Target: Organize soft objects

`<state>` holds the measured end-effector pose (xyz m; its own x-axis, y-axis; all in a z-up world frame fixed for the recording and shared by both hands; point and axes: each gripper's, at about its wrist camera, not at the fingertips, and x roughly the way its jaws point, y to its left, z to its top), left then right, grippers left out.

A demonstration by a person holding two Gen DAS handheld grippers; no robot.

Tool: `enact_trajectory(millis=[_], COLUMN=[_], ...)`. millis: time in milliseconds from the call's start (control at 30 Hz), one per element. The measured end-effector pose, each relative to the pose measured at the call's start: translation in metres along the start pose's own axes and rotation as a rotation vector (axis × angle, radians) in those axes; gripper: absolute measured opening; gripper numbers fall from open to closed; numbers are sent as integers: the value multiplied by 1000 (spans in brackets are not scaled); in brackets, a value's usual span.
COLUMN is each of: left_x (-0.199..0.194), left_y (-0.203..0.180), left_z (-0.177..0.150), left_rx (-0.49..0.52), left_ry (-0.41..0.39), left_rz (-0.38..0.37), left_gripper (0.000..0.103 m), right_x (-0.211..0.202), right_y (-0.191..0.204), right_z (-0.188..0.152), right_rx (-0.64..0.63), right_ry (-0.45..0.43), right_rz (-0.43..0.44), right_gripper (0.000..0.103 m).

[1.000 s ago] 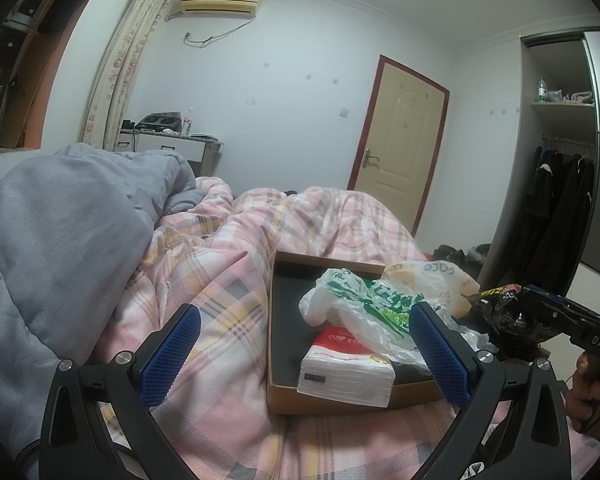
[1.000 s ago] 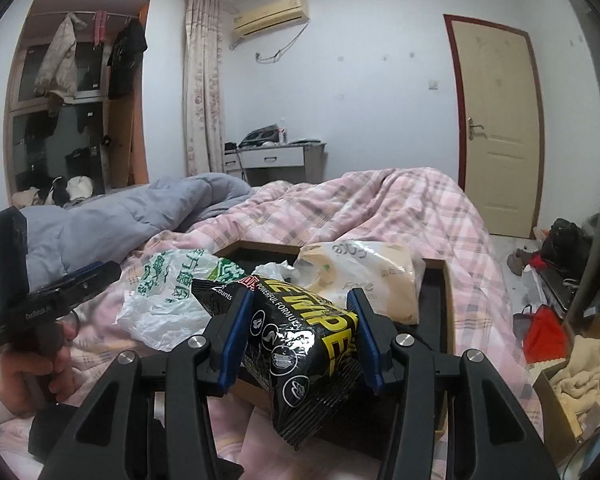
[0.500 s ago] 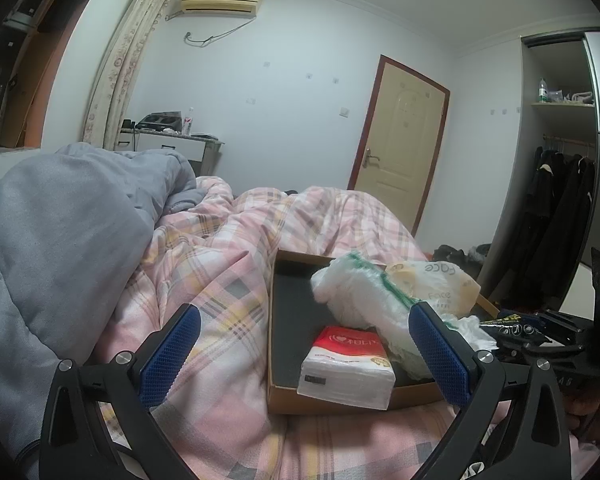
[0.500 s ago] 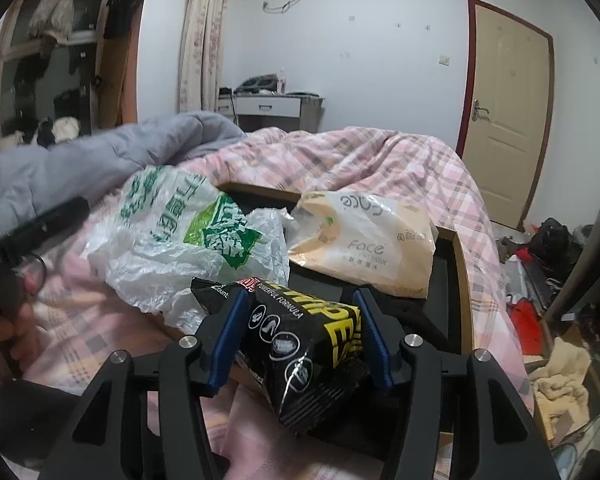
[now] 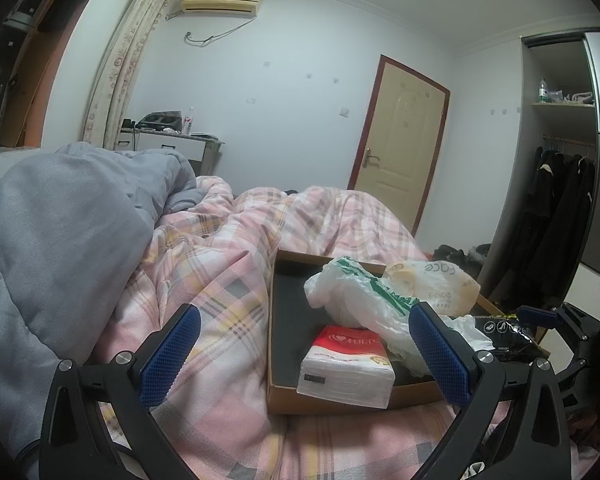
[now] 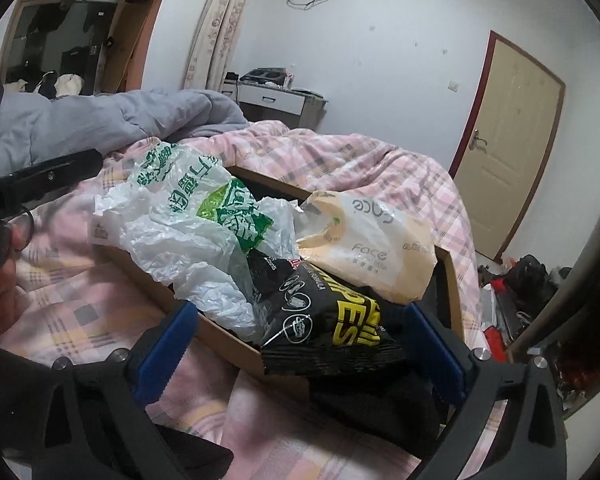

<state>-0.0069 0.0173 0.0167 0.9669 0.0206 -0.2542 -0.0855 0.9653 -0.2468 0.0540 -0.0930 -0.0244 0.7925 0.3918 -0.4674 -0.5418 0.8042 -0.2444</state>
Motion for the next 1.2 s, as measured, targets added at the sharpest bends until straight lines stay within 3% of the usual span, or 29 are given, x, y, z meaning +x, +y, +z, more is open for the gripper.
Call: enact_trajectory(millis=[1200], left_x=[0], left_y=[1], left_z=[0], left_rx=[-1], left_ry=[2], left_rz=[1], left_gripper=[103], right_x=[-2], right_y=[-5], right_z=[1], right_rx=[42], right_ry=[-30], right_rz=[7], right_gripper=[102])
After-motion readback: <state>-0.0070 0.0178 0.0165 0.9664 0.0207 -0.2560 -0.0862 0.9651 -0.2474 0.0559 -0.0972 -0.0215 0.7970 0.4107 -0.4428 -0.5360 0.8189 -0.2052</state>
